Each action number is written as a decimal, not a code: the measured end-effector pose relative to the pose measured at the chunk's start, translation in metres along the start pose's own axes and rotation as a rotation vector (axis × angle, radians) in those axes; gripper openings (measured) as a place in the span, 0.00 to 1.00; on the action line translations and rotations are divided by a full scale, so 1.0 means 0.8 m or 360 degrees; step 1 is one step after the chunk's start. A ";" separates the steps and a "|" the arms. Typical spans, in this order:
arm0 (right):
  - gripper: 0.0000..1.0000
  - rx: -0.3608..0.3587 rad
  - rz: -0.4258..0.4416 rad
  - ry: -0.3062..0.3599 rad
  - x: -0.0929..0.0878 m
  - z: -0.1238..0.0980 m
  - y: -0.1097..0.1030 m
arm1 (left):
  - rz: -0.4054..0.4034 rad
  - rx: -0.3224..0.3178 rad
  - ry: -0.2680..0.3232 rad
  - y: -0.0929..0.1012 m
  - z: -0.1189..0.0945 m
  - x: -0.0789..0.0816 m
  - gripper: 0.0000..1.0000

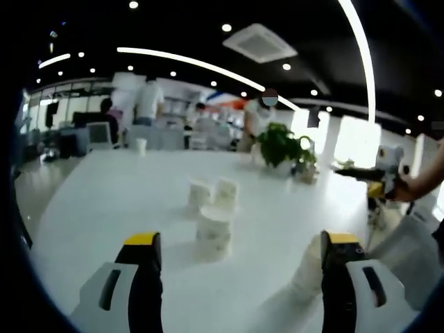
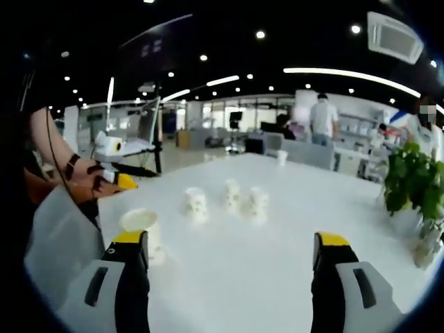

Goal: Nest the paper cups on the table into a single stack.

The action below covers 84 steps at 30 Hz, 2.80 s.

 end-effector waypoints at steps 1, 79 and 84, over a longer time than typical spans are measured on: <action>0.97 0.0003 0.0012 0.0002 -0.001 0.000 0.000 | 0.0005 -0.0006 0.0001 -0.001 0.004 0.000 0.93; 0.84 0.0027 0.0268 -0.0043 -0.041 -0.002 0.011 | 0.0215 -0.0157 -0.0182 -0.030 0.144 -0.027 0.49; 0.84 0.0030 0.0270 -0.0045 -0.041 0.000 0.012 | 0.0215 -0.0180 -0.0198 -0.029 0.144 -0.027 0.41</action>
Point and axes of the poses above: the point that each gripper's makers call its tool centre point, and the gripper's own axes: z roughly forward along the fingers, y roughly to its right, x roughly out of its top, the point moved 8 cm from there along -z, roughly backward along the fingers, and after that the axes turned 4 degrees about z, right-handed, at the moved point
